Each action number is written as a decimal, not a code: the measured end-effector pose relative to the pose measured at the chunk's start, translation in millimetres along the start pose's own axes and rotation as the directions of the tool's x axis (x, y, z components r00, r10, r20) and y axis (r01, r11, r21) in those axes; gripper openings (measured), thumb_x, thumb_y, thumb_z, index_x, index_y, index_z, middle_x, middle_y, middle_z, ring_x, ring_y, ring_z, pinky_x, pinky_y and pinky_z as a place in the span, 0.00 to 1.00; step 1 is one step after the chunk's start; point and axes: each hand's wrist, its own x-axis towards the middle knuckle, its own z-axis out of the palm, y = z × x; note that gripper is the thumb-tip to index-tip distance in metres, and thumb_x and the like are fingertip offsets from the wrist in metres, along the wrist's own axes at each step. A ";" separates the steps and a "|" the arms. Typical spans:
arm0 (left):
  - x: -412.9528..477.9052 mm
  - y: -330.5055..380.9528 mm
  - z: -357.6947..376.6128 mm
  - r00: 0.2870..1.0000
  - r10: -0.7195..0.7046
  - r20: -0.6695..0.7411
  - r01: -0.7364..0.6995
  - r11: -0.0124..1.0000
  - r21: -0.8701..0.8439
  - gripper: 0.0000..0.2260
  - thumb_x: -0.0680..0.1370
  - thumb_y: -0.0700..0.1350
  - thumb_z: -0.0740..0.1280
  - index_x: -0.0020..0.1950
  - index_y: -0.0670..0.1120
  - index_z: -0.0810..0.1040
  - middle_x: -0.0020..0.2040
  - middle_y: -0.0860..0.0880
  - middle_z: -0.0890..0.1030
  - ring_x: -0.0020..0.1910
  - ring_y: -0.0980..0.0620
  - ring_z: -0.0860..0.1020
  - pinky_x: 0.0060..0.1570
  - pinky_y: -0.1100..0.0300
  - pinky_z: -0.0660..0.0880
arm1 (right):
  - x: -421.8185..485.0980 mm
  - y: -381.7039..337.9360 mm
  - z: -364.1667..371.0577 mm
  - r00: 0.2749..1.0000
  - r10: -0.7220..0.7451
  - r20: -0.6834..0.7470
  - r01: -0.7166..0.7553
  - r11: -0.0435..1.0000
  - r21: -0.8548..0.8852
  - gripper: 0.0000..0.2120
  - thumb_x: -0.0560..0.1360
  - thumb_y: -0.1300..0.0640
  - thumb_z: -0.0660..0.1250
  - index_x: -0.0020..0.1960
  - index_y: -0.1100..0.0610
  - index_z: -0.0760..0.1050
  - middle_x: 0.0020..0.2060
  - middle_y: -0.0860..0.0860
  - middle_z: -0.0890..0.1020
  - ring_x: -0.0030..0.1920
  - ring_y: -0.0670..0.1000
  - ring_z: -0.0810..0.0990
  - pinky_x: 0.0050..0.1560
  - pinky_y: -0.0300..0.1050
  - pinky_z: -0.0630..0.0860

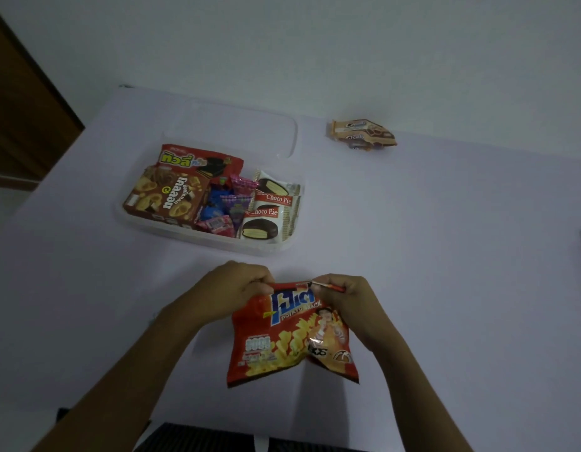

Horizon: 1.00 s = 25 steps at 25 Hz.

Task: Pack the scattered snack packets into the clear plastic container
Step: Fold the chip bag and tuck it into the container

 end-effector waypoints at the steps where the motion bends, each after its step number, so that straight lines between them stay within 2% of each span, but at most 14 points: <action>1: 1.6 0.6 -0.5 1.000 -0.014 0.002 0.014 1.000 0.026 0.07 0.77 0.50 0.60 0.45 0.52 0.77 0.46 0.50 0.84 0.44 0.54 0.81 0.48 0.52 0.79 | -0.1 -0.3 1.7 1.000 -0.002 0.002 0.002 1.000 0.002 0.08 0.77 0.59 0.65 0.46 0.60 0.82 0.38 0.56 0.86 0.38 0.55 0.86 0.41 0.46 0.82; 6: 3.9 4.6 9.4 0.999 -0.012 -0.043 0.015 0.998 0.063 0.06 0.80 0.46 0.57 0.49 0.50 0.73 0.49 0.48 0.82 0.45 0.53 0.80 0.47 0.55 0.79 | 1.0 -0.2 3.8 0.999 -0.033 0.001 0.033 0.999 -0.033 0.08 0.76 0.56 0.65 0.48 0.58 0.82 0.41 0.55 0.86 0.41 0.54 0.86 0.43 0.45 0.83; 9: 4.3 -1.0 12.3 0.998 0.000 -0.062 0.009 0.990 0.139 0.02 0.79 0.45 0.59 0.47 0.52 0.68 0.45 0.50 0.81 0.42 0.54 0.79 0.44 0.58 0.79 | 0.8 -5.3 1.1 0.989 -0.006 0.149 0.014 0.998 -0.054 0.15 0.75 0.45 0.63 0.54 0.53 0.80 0.46 0.51 0.85 0.46 0.51 0.85 0.44 0.42 0.82; 11: 4.3 -5.4 12.7 0.997 0.004 -0.074 0.008 0.987 0.161 0.03 0.78 0.46 0.61 0.47 0.52 0.67 0.42 0.53 0.78 0.40 0.56 0.79 0.43 0.59 0.80 | 2.1 -12.2 3.3 0.985 -0.021 0.170 0.050 0.985 -0.165 0.19 0.76 0.41 0.58 0.55 0.51 0.79 0.44 0.48 0.85 0.45 0.48 0.85 0.42 0.36 0.80; 13: 3.5 -9.0 13.8 0.997 0.009 -0.071 0.002 0.987 0.162 0.04 0.78 0.46 0.62 0.46 0.52 0.66 0.41 0.54 0.77 0.39 0.56 0.80 0.43 0.57 0.81 | 6.1 -15.8 5.5 0.985 -0.106 0.139 0.150 0.921 -0.360 0.16 0.79 0.46 0.58 0.54 0.53 0.81 0.42 0.46 0.85 0.42 0.46 0.85 0.43 0.35 0.80; 16: -0.1 -11.8 17.9 0.998 0.017 -0.053 -0.010 0.990 0.142 0.04 0.79 0.49 0.60 0.46 0.51 0.66 0.40 0.54 0.77 0.39 0.57 0.80 0.43 0.56 0.81 | 10.5 -16.1 7.1 0.964 -0.212 0.164 0.268 0.765 -0.586 0.13 0.79 0.53 0.61 0.56 0.56 0.81 0.47 0.51 0.85 0.44 0.44 0.81 0.46 0.32 0.76; 18: -1.9 -11.3 20.4 0.998 0.011 -0.054 -0.005 0.994 0.113 0.05 0.80 0.50 0.58 0.46 0.51 0.66 0.41 0.53 0.78 0.39 0.56 0.80 0.43 0.56 0.81 | 12.2 -14.6 8.7 0.954 -0.250 0.166 0.297 0.709 -0.639 0.13 0.79 0.54 0.60 0.56 0.57 0.80 0.50 0.52 0.84 0.46 0.45 0.81 0.47 0.32 0.75; 21: -0.4 -11.6 21.9 0.996 0.016 -0.084 -0.006 0.992 0.128 0.07 0.80 0.53 0.55 0.48 0.52 0.66 0.41 0.53 0.80 0.38 0.56 0.81 0.42 0.59 0.81 | 11.0 -12.2 18.2 0.930 -0.309 0.198 0.355 0.623 -0.697 0.13 0.80 0.56 0.58 0.58 0.59 0.76 0.53 0.54 0.82 0.52 0.51 0.80 0.54 0.41 0.77; 23: 1.5 -11.2 17.4 0.995 0.040 -0.091 -0.018 0.972 0.233 0.06 0.80 0.54 0.55 0.51 0.53 0.66 0.42 0.54 0.80 0.38 0.58 0.80 0.42 0.61 0.80 | 8.4 -7.3 24.2 0.917 -0.337 0.213 0.384 0.606 -0.696 0.13 0.80 0.57 0.57 0.59 0.60 0.75 0.54 0.56 0.81 0.53 0.53 0.80 0.56 0.44 0.77; 25: 4.3 -9.6 13.3 0.996 0.080 -0.048 -0.057 0.927 0.371 0.09 0.79 0.53 0.59 0.55 0.50 0.69 0.47 0.51 0.82 0.41 0.55 0.80 0.43 0.59 0.79 | 5.8 -2.2 27.8 0.917 -0.349 0.195 0.383 0.630 -0.676 0.15 0.79 0.56 0.56 0.59 0.61 0.75 0.53 0.57 0.81 0.52 0.54 0.80 0.55 0.46 0.77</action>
